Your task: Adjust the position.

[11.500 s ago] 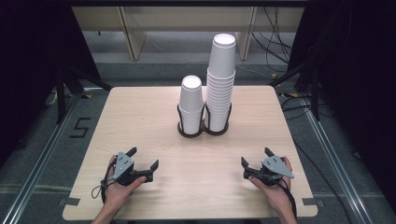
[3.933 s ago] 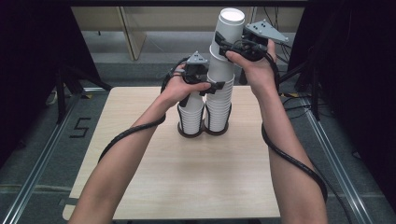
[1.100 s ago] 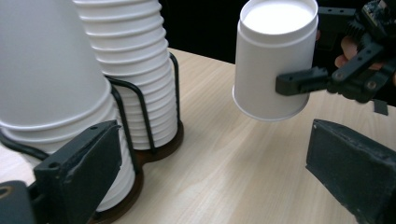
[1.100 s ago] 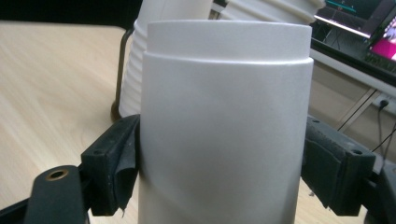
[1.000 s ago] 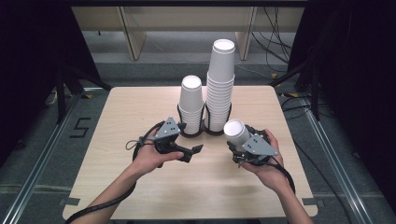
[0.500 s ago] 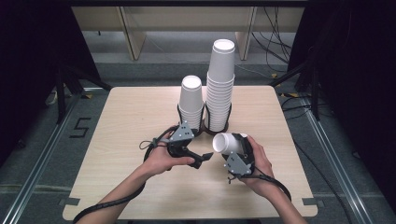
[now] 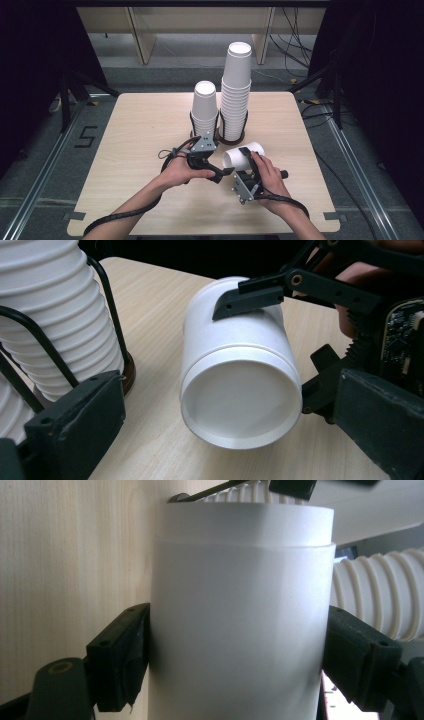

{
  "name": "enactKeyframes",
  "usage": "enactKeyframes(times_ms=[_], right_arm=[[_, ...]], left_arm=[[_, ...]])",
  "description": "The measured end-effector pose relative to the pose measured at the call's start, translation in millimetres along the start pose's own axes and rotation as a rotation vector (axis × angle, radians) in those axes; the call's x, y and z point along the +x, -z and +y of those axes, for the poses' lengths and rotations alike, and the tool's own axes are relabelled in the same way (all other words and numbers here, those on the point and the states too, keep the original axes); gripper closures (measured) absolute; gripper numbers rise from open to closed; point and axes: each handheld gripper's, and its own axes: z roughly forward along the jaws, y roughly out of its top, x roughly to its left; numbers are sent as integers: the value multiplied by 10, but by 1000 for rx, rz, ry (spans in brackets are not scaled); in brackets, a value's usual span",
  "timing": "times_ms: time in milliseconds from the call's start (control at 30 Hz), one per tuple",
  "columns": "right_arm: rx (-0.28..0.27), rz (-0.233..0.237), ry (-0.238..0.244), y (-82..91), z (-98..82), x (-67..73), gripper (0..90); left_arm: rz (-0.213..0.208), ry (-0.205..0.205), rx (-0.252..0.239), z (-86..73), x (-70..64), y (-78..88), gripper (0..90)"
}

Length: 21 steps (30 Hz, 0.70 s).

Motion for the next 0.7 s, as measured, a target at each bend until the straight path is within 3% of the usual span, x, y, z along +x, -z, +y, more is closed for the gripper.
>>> enactKeyframes(times_ms=[67,233,300,400,433,467,533,633,700], right_arm=[[-14,-6,76,-11,10,-19,203],[-20,-6,146,-16,44,-14,202],[-13,3,218,-20,49,-37,202],[-12,8,192,-19,61,-18,202],[-16,5,212,-21,64,-30,202],[-6,2,179,-13,69,-8,202],[-17,11,221,-17,78,-20,202],[-20,14,219,-6,98,-1,202],[-31,13,250,-15,100,-6,202]], left_arm=[[-10,-3,11,-6,-1,-27,0],[-20,3,16,0,-17,-84,0],[-32,0,19,0,-24,-113,4],[-35,2,26,-3,-24,-150,9],[-31,5,31,-4,-24,-157,10],[-37,6,24,-8,-20,-169,11],[-37,7,30,-9,-18,-184,13],[-33,0,39,-7,-12,-196,17],[-23,0,27,-19,-10,-215,32]])
